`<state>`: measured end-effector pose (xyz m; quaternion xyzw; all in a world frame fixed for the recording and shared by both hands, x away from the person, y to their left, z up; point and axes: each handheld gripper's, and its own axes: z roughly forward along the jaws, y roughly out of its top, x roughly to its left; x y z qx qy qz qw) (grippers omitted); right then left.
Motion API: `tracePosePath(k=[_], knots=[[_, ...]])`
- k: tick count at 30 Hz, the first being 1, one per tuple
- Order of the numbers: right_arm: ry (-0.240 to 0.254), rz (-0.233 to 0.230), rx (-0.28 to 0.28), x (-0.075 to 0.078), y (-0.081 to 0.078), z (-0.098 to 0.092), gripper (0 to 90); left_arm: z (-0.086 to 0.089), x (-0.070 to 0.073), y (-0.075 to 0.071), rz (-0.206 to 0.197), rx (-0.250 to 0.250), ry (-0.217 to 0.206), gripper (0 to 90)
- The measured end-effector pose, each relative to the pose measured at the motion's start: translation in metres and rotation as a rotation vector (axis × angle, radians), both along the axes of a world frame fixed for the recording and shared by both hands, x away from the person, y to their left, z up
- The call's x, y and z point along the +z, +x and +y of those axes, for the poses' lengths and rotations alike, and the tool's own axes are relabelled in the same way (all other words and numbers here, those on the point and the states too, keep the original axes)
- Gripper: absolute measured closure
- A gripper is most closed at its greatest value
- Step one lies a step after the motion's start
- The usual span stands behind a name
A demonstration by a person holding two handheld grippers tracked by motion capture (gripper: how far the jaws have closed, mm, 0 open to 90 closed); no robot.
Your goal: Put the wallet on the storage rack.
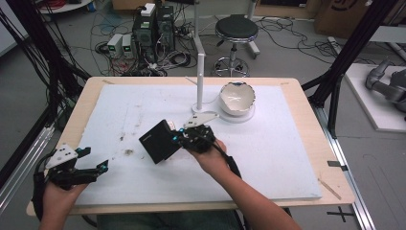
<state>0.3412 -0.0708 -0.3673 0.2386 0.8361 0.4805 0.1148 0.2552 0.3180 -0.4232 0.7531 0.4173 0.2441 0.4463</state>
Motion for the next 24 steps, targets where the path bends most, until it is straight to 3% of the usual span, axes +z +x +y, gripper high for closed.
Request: tracePosePath(k=[13, 24], knots=[[-0.038, -0.082, -0.159, 0.046, 0.017, -0.065, 86.6, -0.023, 0.001, 0.030, -0.001, -0.067, -0.004, 16.6], [-0.056, -0.096, -0.310, 0.070, 0.044, -0.119, 86.6, -0.032, 0.000, 0.041, 0.004, -0.092, -0.006, 16.6]])
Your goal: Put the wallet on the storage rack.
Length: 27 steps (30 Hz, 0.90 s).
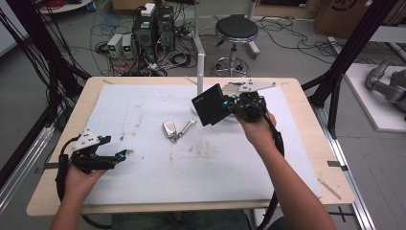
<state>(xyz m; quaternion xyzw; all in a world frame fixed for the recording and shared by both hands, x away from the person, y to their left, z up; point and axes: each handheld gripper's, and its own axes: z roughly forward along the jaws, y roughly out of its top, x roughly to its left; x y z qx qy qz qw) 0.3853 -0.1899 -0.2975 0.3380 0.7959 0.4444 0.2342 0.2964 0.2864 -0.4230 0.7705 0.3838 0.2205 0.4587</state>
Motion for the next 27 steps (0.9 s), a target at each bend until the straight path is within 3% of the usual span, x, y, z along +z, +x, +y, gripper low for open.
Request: tracePosePath(k=[8, 27], knots=[[-0.007, -0.012, -0.094, 0.010, 0.019, -0.023, 86.5, 0.000, 0.000, 0.001, 0.002, 0.003, 0.002, 16.6], [-0.044, -0.025, -0.172, 0.016, 0.052, -0.038, 86.5, 0.000, 0.000, -0.001, -0.005, 0.008, -0.006, 16.6]])
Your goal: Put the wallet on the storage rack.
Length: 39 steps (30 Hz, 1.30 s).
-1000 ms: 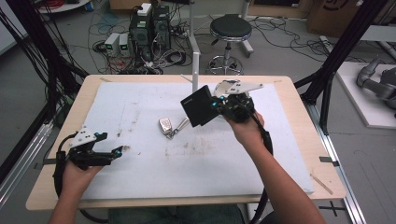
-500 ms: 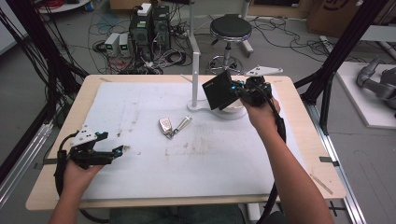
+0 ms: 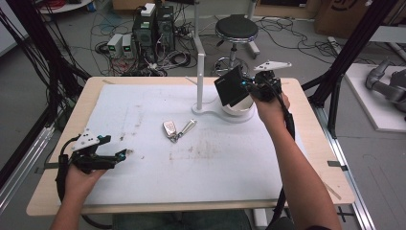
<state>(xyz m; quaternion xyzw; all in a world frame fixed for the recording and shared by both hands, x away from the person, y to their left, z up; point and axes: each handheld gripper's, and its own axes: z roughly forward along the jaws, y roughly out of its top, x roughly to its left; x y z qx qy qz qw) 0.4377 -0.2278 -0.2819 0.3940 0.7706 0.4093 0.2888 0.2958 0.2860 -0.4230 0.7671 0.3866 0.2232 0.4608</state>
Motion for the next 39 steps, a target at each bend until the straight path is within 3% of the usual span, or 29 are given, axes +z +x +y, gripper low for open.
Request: tracePosePath(k=[9, 15, 27, 35, 39], knots=[[-0.004, 0.017, -0.051, -0.010, 0.018, -0.017, 86.5, 0.000, 0.000, -0.002, -0.004, 0.001, 0.003, 16.6], [-0.039, 0.031, -0.082, -0.017, 0.023, -0.028, 86.5, -0.001, -0.001, -0.003, 0.000, 0.005, 0.002, 16.6], [-0.109, 0.028, -0.070, -0.021, 0.020, -0.026, 86.4, 0.001, -0.001, -0.004, -0.002, 0.005, 0.005, 16.6], [-0.154, 0.034, -0.074, -0.029, 0.023, -0.020, 86.4, 0.001, -0.001, -0.003, 0.002, 0.007, 0.005, 16.6], [-0.194, 0.059, -0.070, -0.039, 0.026, -0.011, 86.3, 0.001, -0.001, -0.004, 0.001, 0.008, 0.006, 16.6]])
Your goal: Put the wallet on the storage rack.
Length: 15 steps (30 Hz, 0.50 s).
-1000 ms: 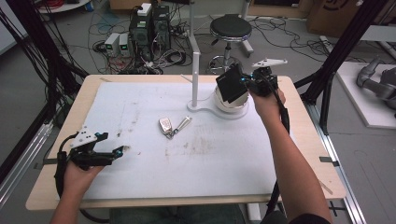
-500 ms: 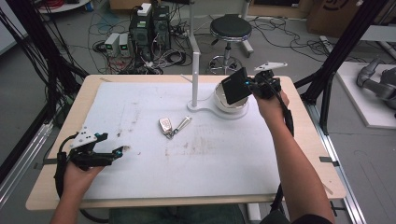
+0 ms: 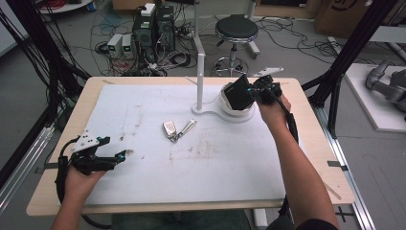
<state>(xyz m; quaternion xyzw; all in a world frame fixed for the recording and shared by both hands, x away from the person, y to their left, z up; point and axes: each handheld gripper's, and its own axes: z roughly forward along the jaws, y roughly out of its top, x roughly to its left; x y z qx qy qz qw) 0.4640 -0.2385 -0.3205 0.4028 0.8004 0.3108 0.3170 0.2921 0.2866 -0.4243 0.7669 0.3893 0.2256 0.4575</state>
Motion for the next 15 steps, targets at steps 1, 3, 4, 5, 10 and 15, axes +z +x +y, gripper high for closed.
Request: tracePosePath(k=[1, 3, 4, 5, 10, 15], knots=[[-0.008, 0.001, 0.001, -0.002, 0.001, 0.002, 86.2, 0.000, 0.000, 0.000, 0.001, 0.000, 0.000, 16.6], [-0.003, 0.004, -0.005, -0.005, 0.003, 0.005, 82.7, 0.000, 0.000, 0.000, 0.000, -0.003, 0.003, 16.6], [-0.003, 0.004, -0.005, -0.005, 0.003, 0.005, 82.7, 0.000, 0.000, 0.000, 0.000, -0.003, 0.002, 16.6], [0.016, 0.030, -0.005, -0.004, 0.003, 0.005, 67.1, 0.000, 0.000, 0.000, 0.001, -0.004, 0.001, 16.6], [0.032, 0.054, -0.009, -0.002, 0.000, 0.002, 49.9, 0.000, -0.001, 0.001, 0.002, -0.003, -0.003, 16.6], [0.053, 0.029, -0.019, 0.007, -0.011, -0.003, 41.3, -0.002, 0.001, 0.001, 0.000, -0.011, 0.002, 16.6]])
